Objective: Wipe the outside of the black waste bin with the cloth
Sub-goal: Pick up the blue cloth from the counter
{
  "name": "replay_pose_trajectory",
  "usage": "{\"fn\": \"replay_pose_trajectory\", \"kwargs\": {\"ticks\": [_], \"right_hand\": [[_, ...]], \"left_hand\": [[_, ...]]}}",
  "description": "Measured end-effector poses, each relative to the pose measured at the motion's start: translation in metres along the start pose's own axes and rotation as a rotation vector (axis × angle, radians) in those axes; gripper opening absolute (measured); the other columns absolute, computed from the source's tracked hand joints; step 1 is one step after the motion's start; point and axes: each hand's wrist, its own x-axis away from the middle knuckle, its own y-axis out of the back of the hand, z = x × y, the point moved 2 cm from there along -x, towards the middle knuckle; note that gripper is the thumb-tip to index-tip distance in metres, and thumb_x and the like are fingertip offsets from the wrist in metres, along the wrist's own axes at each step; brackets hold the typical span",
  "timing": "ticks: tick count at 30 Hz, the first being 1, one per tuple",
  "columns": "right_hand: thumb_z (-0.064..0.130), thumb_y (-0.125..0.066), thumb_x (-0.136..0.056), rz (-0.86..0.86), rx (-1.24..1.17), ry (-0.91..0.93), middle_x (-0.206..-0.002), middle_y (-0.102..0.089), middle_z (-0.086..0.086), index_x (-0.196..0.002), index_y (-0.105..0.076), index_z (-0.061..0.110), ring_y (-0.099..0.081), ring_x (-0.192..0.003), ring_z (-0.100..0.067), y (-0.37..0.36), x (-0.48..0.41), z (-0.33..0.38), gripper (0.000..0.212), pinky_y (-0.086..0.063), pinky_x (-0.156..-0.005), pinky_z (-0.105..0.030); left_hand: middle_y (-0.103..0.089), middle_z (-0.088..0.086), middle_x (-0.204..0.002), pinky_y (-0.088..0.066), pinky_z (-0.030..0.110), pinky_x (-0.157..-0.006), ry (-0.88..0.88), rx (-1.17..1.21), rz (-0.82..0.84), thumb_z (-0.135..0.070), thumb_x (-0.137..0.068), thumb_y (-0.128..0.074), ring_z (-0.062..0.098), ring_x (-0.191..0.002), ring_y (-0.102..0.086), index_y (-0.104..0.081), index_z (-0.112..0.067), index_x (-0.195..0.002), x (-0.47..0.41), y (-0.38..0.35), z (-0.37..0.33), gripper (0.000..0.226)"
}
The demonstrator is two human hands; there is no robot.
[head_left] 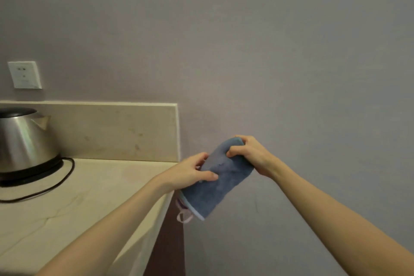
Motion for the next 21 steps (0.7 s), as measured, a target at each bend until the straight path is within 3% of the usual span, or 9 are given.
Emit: {"fn": "replay_pose_trajectory", "kwargs": {"ticks": [3,5,7,10,14,17,19,21], "right_hand": [[0.016,-0.074,-0.067,-0.028,0.002,-0.029,-0.083,-0.062,-0.011,-0.087,-0.06,0.009,-0.058,-0.078,-0.02,0.03,0.019,-0.005,0.025,-0.047,-0.073,-0.036],[0.033,-0.076,-0.07,-0.071,-0.087,-0.077,-0.095,-0.064,-0.014,-0.099,-0.06,0.008,-0.061,-0.086,-0.021,0.048,0.033,-0.014,0.042,-0.049,-0.078,-0.038],[0.054,-0.072,-0.067,-0.083,-0.255,-0.158,-0.103,-0.066,-0.013,-0.109,-0.061,0.009,-0.063,-0.093,-0.024,0.06,0.05,-0.029,0.063,-0.052,-0.076,-0.039],[0.061,-0.06,-0.068,-0.122,-0.457,-0.216,-0.095,-0.069,-0.009,-0.098,-0.07,0.016,-0.065,-0.084,-0.02,0.075,0.075,-0.057,0.055,-0.054,-0.068,-0.036],[0.057,-0.065,-0.066,-0.147,-0.545,-0.263,-0.082,-0.068,-0.001,-0.091,-0.071,0.018,-0.063,-0.069,-0.013,0.073,0.104,-0.091,0.047,-0.049,-0.063,-0.031],[0.044,-0.073,-0.068,-0.165,-0.573,-0.262,-0.088,-0.073,0.002,-0.098,-0.07,0.017,-0.068,-0.076,-0.013,0.068,0.121,-0.102,0.041,-0.052,-0.061,-0.029],[0.029,-0.069,-0.077,-0.258,-0.605,-0.249,-0.089,-0.075,0.002,-0.101,-0.067,0.014,-0.069,-0.078,-0.014,0.068,0.128,-0.109,0.028,-0.052,-0.059,-0.028],[0.02,-0.065,-0.083,-0.361,-0.63,-0.255,-0.09,-0.075,-0.002,-0.102,-0.065,0.012,-0.069,-0.083,-0.018,0.069,0.134,-0.117,0.021,-0.055,-0.067,-0.033]], "left_hand": [[-0.056,0.007,-0.091,-0.043,0.038,-0.075,-0.029,0.035,-0.052,-0.015,-0.082,-0.063,0.014,-0.086,-0.05,-0.054,0.002,-0.1,-0.012,-0.031,-0.012,0.027],[-0.058,0.011,-0.093,-0.045,0.034,-0.073,-0.006,0.165,-0.085,-0.006,-0.087,-0.055,0.015,-0.084,-0.053,-0.056,-0.002,-0.099,-0.017,-0.051,-0.019,0.013],[-0.061,0.012,-0.093,-0.045,0.029,-0.07,0.042,0.319,-0.111,-0.004,-0.087,-0.052,0.018,-0.083,-0.057,-0.058,-0.003,-0.104,-0.022,-0.07,-0.026,0.018],[-0.064,0.009,-0.093,-0.05,0.027,-0.068,0.084,0.437,-0.144,-0.009,-0.09,-0.051,0.019,-0.083,-0.061,-0.058,-0.007,-0.107,-0.027,-0.094,-0.035,0.019],[-0.065,0.009,-0.093,-0.053,0.029,-0.066,0.103,0.525,-0.2,-0.009,-0.089,-0.053,0.019,-0.08,-0.063,-0.056,-0.013,-0.1,-0.028,-0.128,-0.04,0.012],[-0.067,0.008,-0.093,-0.054,0.037,-0.074,0.101,0.501,-0.215,-0.011,-0.086,-0.059,0.021,-0.083,-0.065,-0.056,-0.014,-0.091,-0.025,-0.156,-0.037,0.006],[-0.067,0.006,-0.091,-0.052,0.031,-0.07,0.095,0.396,-0.197,-0.015,-0.085,-0.063,0.017,-0.08,-0.065,-0.056,-0.016,-0.089,-0.021,-0.171,-0.034,0.008],[-0.066,0.006,-0.086,-0.049,0.03,-0.068,0.112,0.296,-0.176,-0.019,-0.085,-0.064,0.016,-0.075,-0.063,-0.057,-0.015,-0.091,-0.018,-0.182,-0.032,0.01]]}}
